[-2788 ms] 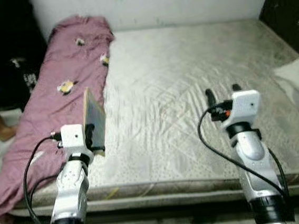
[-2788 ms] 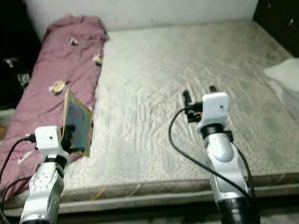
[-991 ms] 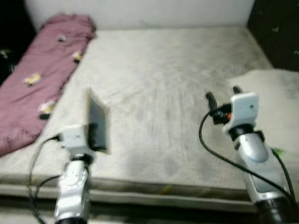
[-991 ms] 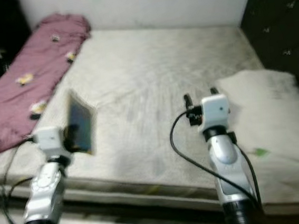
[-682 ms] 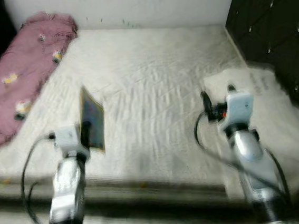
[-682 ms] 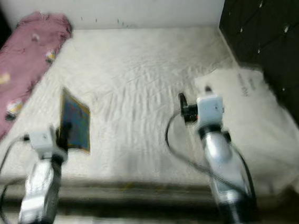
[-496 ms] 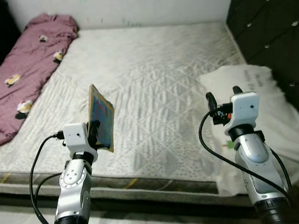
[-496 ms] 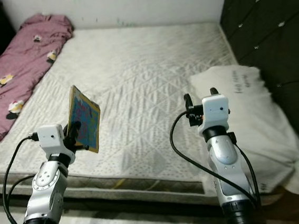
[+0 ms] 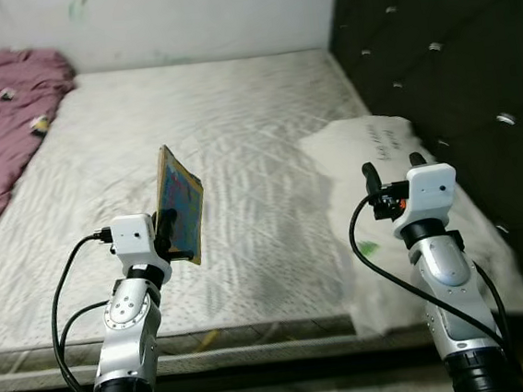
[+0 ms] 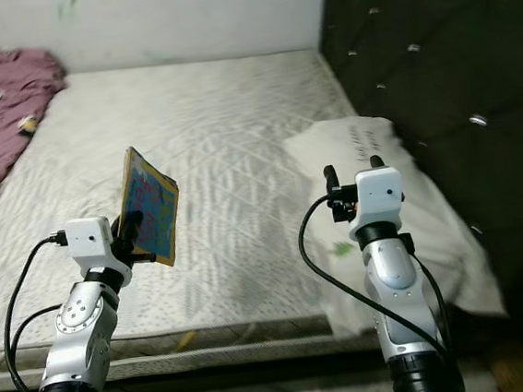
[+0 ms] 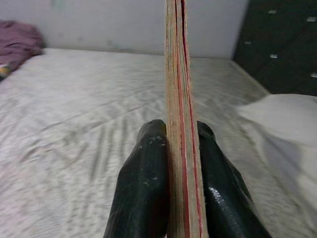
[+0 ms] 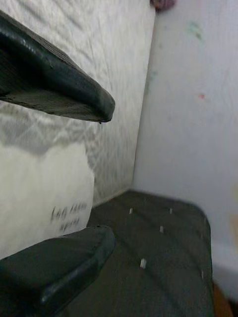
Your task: Clean up the room
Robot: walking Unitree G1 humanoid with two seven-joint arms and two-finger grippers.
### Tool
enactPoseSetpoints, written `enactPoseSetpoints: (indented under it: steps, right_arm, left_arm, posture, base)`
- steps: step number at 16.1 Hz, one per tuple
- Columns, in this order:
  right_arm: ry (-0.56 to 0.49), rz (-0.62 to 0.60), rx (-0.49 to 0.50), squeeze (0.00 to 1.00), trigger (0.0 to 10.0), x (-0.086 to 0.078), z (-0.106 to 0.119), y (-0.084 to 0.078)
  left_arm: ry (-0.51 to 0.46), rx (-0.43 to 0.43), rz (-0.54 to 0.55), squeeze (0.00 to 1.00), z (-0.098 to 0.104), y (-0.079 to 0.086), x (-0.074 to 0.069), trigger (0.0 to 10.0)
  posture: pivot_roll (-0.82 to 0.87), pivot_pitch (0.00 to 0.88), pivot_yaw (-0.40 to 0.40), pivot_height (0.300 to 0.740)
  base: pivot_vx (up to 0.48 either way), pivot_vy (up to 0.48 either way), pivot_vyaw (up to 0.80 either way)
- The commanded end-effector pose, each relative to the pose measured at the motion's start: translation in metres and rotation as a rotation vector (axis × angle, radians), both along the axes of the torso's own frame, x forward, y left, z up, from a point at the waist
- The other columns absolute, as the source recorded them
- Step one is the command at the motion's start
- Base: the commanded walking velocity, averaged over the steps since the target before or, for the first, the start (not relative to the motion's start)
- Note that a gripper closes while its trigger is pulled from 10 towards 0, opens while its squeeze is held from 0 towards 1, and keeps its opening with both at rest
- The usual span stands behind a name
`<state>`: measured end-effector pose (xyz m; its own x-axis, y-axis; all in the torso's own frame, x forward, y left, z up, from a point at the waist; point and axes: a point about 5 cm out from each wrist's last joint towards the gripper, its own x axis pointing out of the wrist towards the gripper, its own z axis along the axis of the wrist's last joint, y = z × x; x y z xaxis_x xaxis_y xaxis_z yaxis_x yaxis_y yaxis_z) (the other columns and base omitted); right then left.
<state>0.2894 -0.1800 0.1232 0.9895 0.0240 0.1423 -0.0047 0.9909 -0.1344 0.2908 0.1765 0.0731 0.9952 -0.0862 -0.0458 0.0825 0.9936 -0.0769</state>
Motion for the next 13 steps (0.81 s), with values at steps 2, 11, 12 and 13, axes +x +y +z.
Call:
enactPoseSetpoints:
  steps: [2, 11, 12, 13]
  right_arm:
    - [-0.019, 0.021, 0.001, 0.0, 10.0, 0.0027, 0.0061, 0.005]
    - [-0.014, 0.008, 0.006, 0.0, 10.0, 0.0036, 0.0058, 0.0029]
    - [-0.012, 0.008, 0.009, 0.0, 10.0, 0.0038, 0.0058, 0.0031]
    - [-0.001, 0.002, 0.018, 0.0, 10.0, 0.0037, 0.0046, 0.0022]
  left_arm:
    - [-0.053, 0.01, 0.017, 0.0, 0.0108, 0.008, 0.0021, 10.0]
    - [-0.015, 0.03, 0.066, 0.0, 0.0071, 0.0107, 0.0044, 10.0]
    - [-0.014, 0.038, 0.065, 0.0, 0.0071, 0.0107, 0.0044, 10.0]
    - [-0.014, 0.04, 0.065, 0.0, 0.0071, 0.0104, 0.0044, 10.0]
  posture:
    - [-0.11, 0.0, 0.033, 0.74]
    - [-0.1, 0.0, 0.032, 0.74]
    - [-0.1, 0.0, 0.032, 0.74]
    - [-0.1, 0.0, 0.033, 0.74]
  base:
    - [0.364, 0.0, 0.0]
    - [0.142, 0.0, -0.18]
    - [0.0, 0.0, 0.0]
    - [0.0, 0.0, -0.8]
